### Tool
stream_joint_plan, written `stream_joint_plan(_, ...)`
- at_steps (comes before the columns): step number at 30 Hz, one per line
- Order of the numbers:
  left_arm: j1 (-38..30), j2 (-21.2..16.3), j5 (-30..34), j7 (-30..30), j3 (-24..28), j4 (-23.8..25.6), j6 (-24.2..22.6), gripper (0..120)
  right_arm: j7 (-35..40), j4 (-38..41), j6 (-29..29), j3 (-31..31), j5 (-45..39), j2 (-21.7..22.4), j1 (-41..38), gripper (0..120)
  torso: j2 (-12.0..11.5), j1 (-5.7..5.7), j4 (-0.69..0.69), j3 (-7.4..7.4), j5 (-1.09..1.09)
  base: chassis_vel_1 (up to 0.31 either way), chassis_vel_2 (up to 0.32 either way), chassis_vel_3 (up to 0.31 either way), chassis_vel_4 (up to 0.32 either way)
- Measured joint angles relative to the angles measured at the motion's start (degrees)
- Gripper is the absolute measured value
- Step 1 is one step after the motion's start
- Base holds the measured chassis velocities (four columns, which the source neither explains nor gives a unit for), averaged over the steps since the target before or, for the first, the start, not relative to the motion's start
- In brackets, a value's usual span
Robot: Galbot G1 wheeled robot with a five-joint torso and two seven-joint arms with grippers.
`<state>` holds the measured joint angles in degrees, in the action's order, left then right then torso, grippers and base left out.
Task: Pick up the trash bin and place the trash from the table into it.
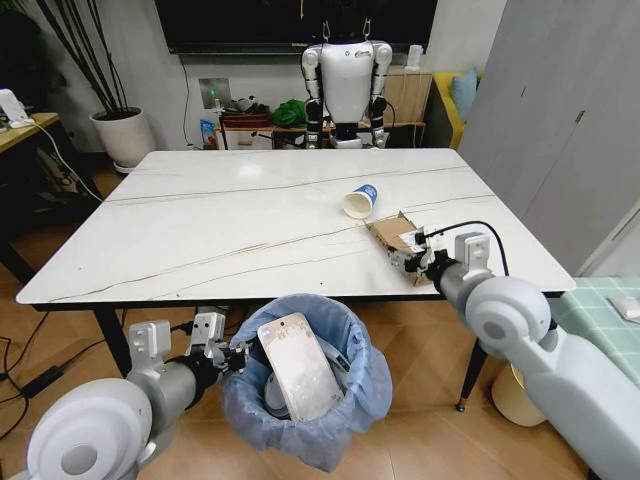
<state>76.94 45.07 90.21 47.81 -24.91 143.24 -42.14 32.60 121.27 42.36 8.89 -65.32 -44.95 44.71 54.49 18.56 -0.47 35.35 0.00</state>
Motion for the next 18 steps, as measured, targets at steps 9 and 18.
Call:
stream_joint_plan(9,0.2,-0.1,0.0,-0.6,-0.7,0.0,0.0,3,-1.1,-2.2,-0.1,-0.4,-13.9,4.8,-3.8,100,0.0,-0.01,-0.01,-0.01,0.01,0.0,0.0,0.0,0.0)
stream_joint_plan(18,-0.3,0.2,-0.1,-0.8,-0.3,0.0,0.0,3,3.8,-1.5,-0.1,-6.2,-18.1,4.1,-7.3,100,0.0,-0.02,0.0,-0.01,0.0,0.0,0.0,0.0,0.0)
